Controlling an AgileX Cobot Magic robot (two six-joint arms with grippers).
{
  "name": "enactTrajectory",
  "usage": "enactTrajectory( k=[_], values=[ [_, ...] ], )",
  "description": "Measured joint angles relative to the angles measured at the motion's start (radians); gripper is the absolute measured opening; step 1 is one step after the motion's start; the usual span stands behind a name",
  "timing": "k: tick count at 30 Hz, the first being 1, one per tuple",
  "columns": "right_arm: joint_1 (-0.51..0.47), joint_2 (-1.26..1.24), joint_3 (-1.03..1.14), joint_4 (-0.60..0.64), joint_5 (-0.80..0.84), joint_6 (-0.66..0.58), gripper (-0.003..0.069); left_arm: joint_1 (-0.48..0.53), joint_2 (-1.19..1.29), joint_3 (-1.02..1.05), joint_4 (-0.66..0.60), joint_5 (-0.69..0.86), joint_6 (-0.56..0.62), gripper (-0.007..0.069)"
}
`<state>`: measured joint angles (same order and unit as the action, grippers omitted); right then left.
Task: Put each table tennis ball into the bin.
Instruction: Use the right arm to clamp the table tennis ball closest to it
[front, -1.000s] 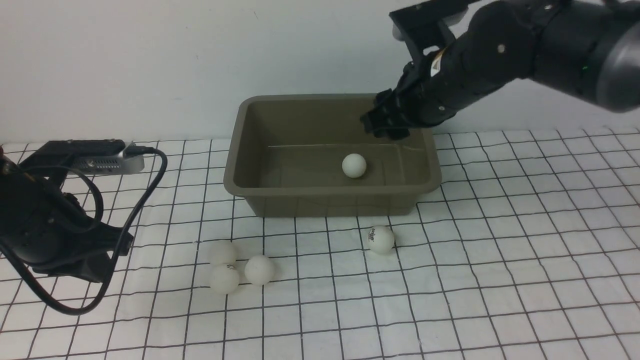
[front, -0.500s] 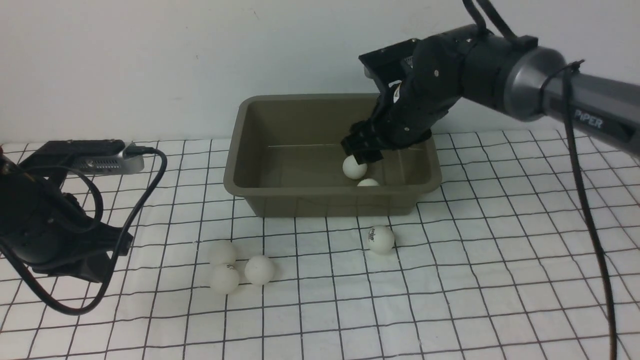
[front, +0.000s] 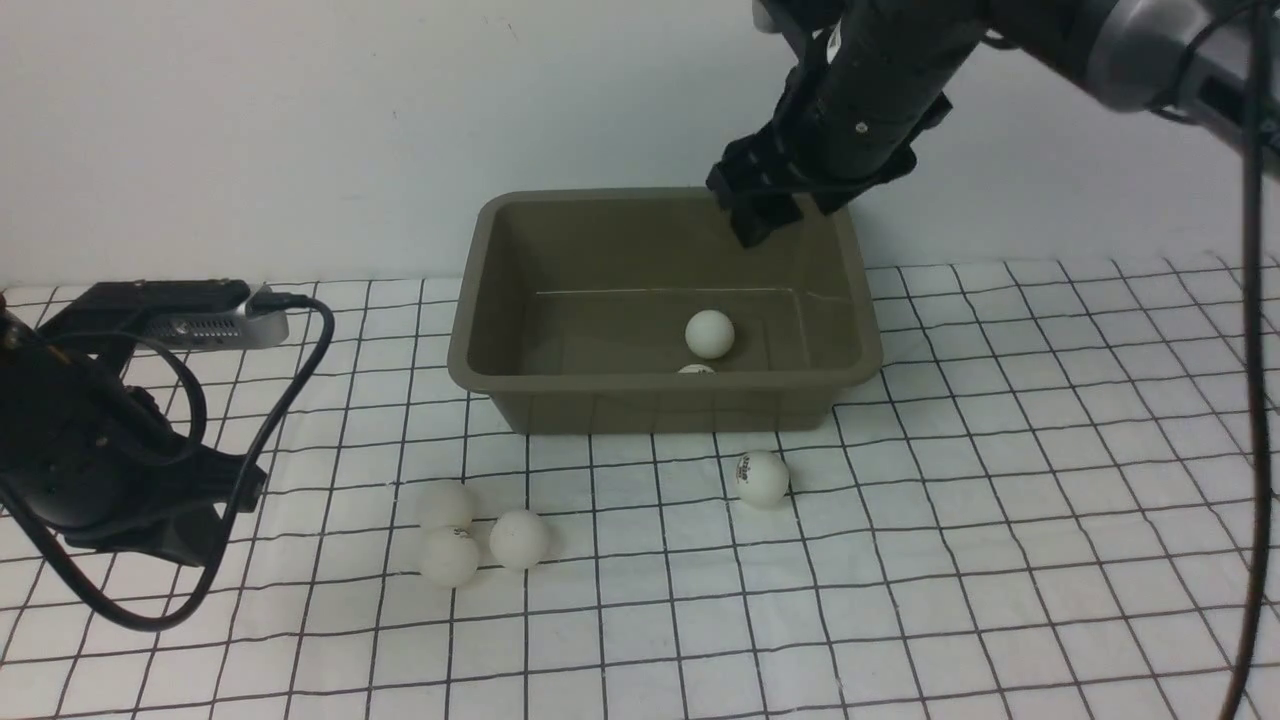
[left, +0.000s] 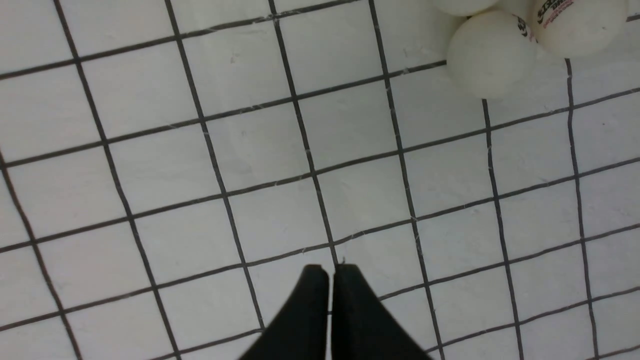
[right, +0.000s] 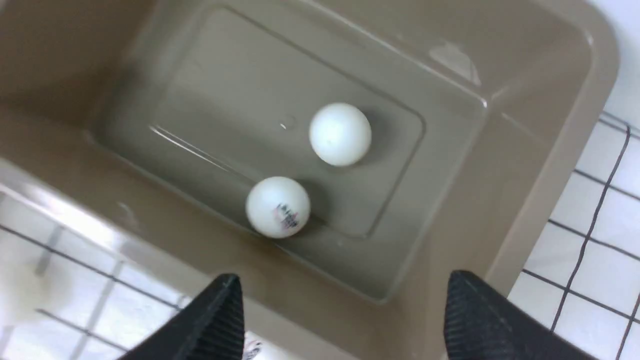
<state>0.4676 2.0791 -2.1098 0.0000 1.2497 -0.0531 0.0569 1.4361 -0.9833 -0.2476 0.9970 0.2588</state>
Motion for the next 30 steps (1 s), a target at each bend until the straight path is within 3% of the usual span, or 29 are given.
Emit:
enactTrajectory(
  k=[3,12,18,20,25,30],
  values=[
    [0.000,-0.090,0.039,0.029,0.001,0.003,0.0486,0.000,0.000,0.000,0.000,0.001,0.000,-0.0003],
    [0.000,-0.497,0.633,0.043,-0.010,0.023,0.0484,0.000,0.000,0.000,-0.004,0.001,0.000,-0.0003],
    [0.000,-0.607,0.861,0.107,-0.146,0.071,0.0483,0.000,0.000,0.000,-0.007,0.001,0.000,-0.0003],
    [0.008,-0.633,0.988,0.162,-0.283,0.097,0.0483,0.000,0.000,0.000,-0.011,0.001,0.000,-0.0003],
    [0.068,-0.582,1.057,0.187,-0.517,0.125,0.0482,0.000,0.000,0.000,-0.021,0.001,0.000,-0.0003],
    [0.100,-0.474,1.006,0.176,-0.574,0.143,0.0482,0.000,0.000,0.000,-0.021,0.001,0.000,-0.0003]
  ],
)
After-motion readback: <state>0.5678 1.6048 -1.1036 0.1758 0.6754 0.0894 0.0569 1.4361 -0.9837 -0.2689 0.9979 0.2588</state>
